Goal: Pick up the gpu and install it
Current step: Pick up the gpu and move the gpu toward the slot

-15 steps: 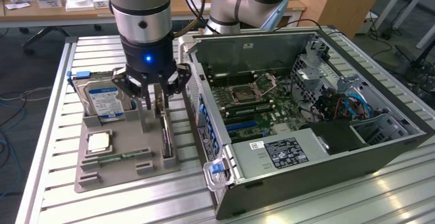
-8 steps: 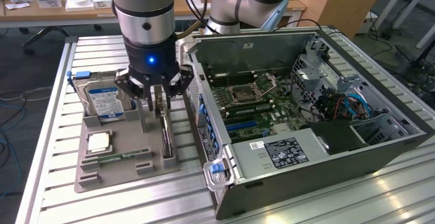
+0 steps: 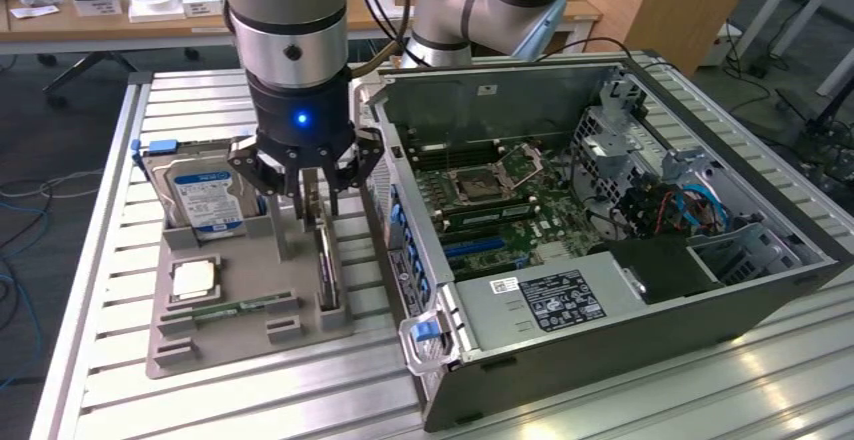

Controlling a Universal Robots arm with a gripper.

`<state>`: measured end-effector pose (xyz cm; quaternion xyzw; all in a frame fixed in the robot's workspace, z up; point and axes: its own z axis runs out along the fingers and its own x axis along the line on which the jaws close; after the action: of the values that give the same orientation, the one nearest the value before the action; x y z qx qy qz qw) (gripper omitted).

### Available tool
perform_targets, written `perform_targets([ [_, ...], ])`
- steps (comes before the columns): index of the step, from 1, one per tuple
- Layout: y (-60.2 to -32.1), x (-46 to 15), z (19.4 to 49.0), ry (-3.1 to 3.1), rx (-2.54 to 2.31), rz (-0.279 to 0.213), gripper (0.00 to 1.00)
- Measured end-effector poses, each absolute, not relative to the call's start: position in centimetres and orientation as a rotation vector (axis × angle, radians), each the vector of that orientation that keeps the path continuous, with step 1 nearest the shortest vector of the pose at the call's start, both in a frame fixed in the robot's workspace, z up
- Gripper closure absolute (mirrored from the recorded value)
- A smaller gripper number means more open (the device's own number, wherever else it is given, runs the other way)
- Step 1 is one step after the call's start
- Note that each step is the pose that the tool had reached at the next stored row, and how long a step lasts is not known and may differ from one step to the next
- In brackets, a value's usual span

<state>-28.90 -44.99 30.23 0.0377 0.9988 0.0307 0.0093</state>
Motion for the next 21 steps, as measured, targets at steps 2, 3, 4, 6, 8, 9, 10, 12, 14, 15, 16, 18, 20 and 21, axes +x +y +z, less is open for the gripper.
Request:
perform_targets([
  [2,-45.0,-28.9,30.1,3.119,0.118,0.096,0.58],
  [3,-45.0,-28.9,29.9,3.119,0.118,0.096,0.58],
  [4,-45.0,-28.9,29.7,3.119,0.118,0.096,0.58],
  [6,-45.0,-28.9,29.4,3.119,0.118,0.096,0.58],
  [8,-45.0,-28.9,29.0,3.119,0.118,0.096,0.58],
  [9,-45.0,-28.9,28.9,3.119,0.118,0.096,0.58],
  [10,-45.0,-28.9,28.7,3.119,0.118,0.096,0.58],
  [12,-45.0,-28.9,28.5,3.119,0.118,0.096,0.58],
  [14,-45.0,-28.9,28.3,3.120,0.118,0.095,0.58],
  [15,-45.1,-28.9,28.3,3.120,0.118,0.095,0.58],
  [16,-45.1,-28.9,28.2,3.120,0.118,0.094,0.58],
  [18,-45.1,-28.9,28.0,3.122,0.118,0.093,0.58],
  [20,-45.2,-28.9,27.9,3.123,0.118,0.092,0.58],
  [21,-45.2,-28.9,27.8,3.124,0.118,0.091,0.58],
])
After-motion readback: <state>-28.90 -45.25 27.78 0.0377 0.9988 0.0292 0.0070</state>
